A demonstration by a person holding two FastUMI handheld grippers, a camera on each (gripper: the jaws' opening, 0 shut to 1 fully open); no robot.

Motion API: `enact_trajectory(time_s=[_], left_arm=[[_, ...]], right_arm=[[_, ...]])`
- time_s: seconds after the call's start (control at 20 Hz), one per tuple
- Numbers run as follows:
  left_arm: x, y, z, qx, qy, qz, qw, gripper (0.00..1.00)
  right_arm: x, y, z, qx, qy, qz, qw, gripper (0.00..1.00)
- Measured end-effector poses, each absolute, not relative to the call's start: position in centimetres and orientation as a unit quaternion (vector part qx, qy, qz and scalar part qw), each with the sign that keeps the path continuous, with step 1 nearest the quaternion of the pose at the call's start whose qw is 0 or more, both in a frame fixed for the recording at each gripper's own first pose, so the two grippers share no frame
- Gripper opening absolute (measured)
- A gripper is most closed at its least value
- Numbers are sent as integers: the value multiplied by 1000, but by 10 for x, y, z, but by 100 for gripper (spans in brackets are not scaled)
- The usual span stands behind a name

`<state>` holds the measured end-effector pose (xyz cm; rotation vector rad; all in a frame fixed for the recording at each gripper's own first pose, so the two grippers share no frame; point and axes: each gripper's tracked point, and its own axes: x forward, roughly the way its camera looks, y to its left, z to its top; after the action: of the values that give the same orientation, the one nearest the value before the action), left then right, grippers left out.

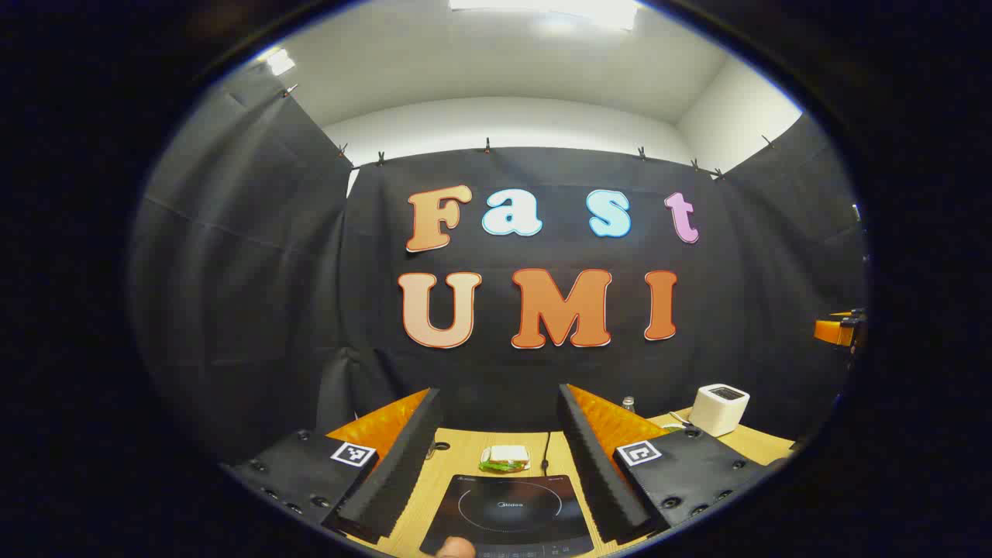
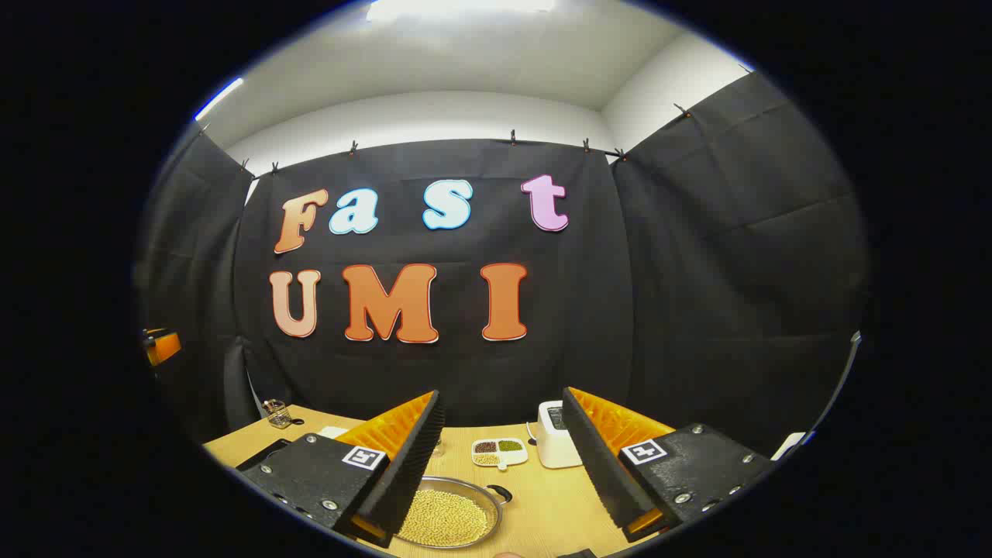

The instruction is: First push the handle of the pot to place it horizontally, then grasp the pot with both hands and set it on the induction cooktop.

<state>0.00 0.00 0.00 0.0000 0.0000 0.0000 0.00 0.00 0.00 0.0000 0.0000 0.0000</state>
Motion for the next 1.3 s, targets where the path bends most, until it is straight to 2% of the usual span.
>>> enact_trajectory(time_s=[1.3], left_arm=[[11,-3,-26,-5,33,-6,999,98]], right_arm=[[9,-8,-21,11,24,-3,1000,95]])
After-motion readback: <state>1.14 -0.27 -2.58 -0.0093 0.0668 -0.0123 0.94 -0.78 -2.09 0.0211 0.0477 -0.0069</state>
